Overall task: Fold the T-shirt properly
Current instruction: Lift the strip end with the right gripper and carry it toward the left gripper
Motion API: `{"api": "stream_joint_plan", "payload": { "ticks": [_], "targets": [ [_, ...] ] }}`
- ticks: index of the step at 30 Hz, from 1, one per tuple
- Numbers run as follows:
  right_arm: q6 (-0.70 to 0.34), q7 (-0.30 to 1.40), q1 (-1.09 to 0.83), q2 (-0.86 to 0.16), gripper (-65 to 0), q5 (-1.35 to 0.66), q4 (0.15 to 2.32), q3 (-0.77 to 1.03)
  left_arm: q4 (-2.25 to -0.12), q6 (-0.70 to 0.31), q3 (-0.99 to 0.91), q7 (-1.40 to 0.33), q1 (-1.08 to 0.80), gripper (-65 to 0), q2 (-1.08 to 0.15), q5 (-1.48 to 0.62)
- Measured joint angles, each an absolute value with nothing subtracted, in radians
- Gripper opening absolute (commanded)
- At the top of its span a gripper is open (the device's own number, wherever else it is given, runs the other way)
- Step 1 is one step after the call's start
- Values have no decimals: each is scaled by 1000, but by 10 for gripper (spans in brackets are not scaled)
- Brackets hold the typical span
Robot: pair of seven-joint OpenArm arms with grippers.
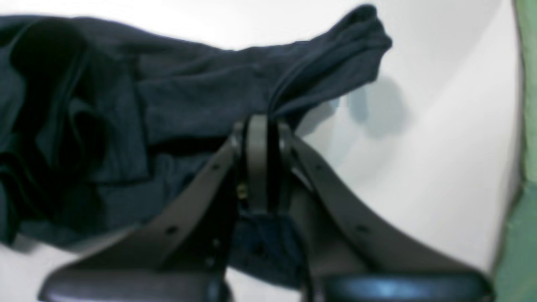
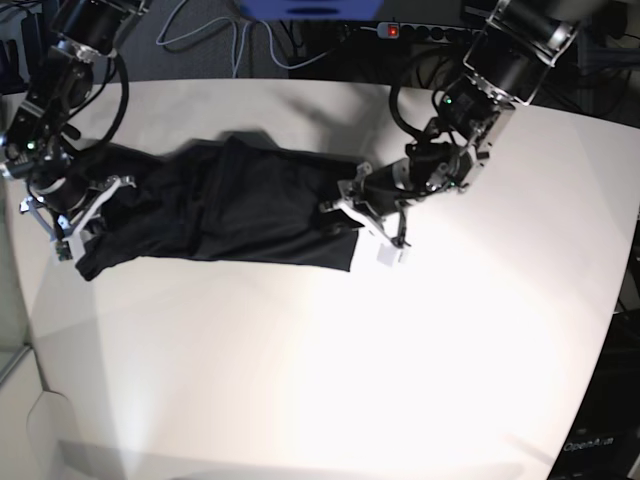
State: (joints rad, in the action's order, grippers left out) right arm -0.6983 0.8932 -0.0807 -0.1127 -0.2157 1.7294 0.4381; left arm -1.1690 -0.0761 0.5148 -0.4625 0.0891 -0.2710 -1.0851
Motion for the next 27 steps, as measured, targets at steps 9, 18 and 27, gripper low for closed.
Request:
{"api": "stream_joint_plan", "payload": {
  "ticks": [9,18,27],
  "targets": [
    [-698,1010,-72,4,-643,-218,1858,427,-1169,-76,515,-463,89,-638,-271,-1085],
    [-699,1031,-72,36,-643,-215,1899,291,-1169,-76,515,-463,89,-638,-271,-1085],
    [-699,1000,-70,37,-643,-219,1899,96,-1169,-76,515,-464,91,-638,-271,-1086]
  ]
}}
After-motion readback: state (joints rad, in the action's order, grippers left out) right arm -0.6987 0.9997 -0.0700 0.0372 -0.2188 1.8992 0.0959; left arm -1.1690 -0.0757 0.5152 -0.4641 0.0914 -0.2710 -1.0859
